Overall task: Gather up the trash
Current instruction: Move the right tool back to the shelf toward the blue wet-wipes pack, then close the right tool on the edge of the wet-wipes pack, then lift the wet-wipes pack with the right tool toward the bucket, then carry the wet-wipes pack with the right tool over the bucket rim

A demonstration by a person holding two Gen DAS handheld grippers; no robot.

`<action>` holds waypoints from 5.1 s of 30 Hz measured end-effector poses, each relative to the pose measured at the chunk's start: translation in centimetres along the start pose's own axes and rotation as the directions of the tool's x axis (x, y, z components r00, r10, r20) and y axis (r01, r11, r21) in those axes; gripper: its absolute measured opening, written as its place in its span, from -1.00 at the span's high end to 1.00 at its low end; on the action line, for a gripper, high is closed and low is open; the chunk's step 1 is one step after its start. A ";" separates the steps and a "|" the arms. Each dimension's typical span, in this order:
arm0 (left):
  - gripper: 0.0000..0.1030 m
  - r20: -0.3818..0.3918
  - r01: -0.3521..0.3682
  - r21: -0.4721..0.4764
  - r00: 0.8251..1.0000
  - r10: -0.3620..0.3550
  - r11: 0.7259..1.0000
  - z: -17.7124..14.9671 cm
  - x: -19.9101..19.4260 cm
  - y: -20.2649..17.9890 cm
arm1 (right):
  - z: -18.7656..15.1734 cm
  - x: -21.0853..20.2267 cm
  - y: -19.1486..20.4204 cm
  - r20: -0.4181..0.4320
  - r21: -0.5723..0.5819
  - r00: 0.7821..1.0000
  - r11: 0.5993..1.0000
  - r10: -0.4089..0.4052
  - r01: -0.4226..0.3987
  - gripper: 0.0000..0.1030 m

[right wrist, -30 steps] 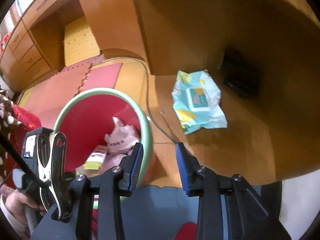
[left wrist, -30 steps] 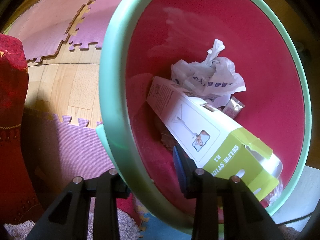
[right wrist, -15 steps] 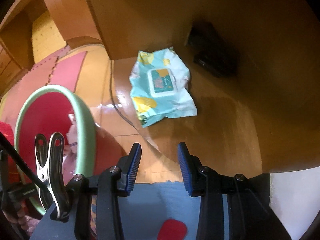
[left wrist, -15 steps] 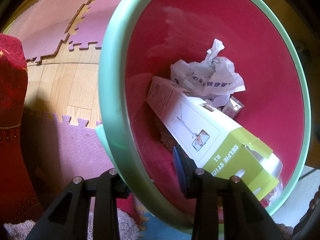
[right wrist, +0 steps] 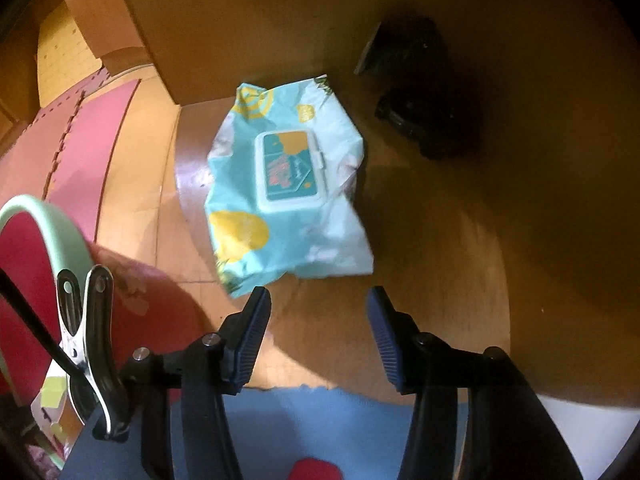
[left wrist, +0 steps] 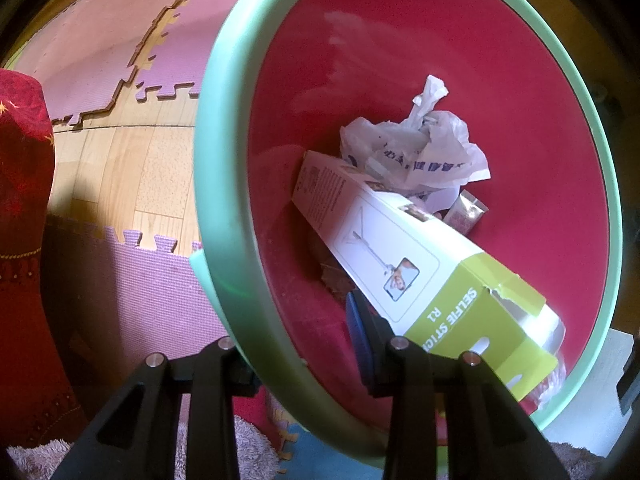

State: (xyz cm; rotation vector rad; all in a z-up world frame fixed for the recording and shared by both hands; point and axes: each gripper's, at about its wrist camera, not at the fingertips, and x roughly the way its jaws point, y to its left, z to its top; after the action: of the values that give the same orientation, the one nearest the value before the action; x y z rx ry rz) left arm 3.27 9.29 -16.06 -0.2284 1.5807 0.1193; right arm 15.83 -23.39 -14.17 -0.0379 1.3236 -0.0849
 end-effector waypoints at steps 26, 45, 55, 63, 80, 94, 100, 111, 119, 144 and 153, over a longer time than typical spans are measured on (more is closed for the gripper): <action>0.26 0.000 -0.012 0.016 1.000 0.012 1.000 0.0 0.0 -0.3 | 5.4 6.8 -3.4 0.027 0.172 0.998 0.983 0.063 -0.067 -0.28; 0.25 -0.003 -0.026 0.017 1.000 0.026 1.000 0.3 0.3 -0.8 | 5.2 9.6 -6.5 -0.024 0.360 0.969 0.906 0.247 -0.222 0.41; 0.25 -0.003 -0.027 0.017 1.000 0.027 0.999 0.3 0.3 -0.9 | 3.3 8.4 -4.6 -0.114 0.227 0.963 0.950 0.245 -0.215 0.81; 0.25 -0.004 -0.026 0.012 1.000 0.026 1.000 0.1 0.3 -0.7 | 0.3 7.8 -4.6 -0.201 0.168 0.959 0.972 0.200 -0.167 0.81; 0.24 -0.005 -0.029 0.014 1.000 0.029 0.999 -0.1 0.1 -0.5 | 0.8 9.2 -8.1 -0.101 0.343 0.962 0.917 0.253 -0.205 -0.01; 0.24 -0.007 -0.036 0.013 0.999 0.036 0.999 0.1 0.2 -0.6 | -0.6 9.0 -6.8 -0.128 0.364 0.947 0.902 0.296 -0.233 0.76; 0.25 -0.007 -0.036 0.012 0.999 0.036 0.999 0.1 0.2 -0.7 | -2.7 7.3 -5.1 -0.125 0.337 0.956 0.918 0.264 -0.210 0.79; 0.25 0.000 -0.041 0.006 0.999 0.041 0.999 0.0 0.2 -0.7 | -5.5 1.3 -0.6 -0.074 0.169 0.992 0.982 0.101 -0.088 0.85; 0.25 0.005 -0.038 -0.002 0.999 0.038 0.999 -0.1 0.1 -0.6 | -8.0 -3.3 2.3 -0.013 0.091 1.000 0.996 0.006 -0.004 0.85; 0.25 0.009 -0.023 -0.011 1.000 0.023 1.000 -0.2 -0.1 -0.4 | -12.9 -16.3 3.0 0.231 0.102 0.957 0.983 -0.174 0.154 0.86; 0.25 0.006 -0.018 -0.013 1.000 0.018 1.000 -0.3 -0.1 -0.5 | -13.7 -20.3 4.4 0.314 0.089 0.932 0.983 -0.182 0.162 0.86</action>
State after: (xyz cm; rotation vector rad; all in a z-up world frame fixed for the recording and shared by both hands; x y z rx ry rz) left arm 3.09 8.76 -15.91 -0.2240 1.5762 0.1444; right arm -2.18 -17.07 1.75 -0.1107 0.9886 -0.2587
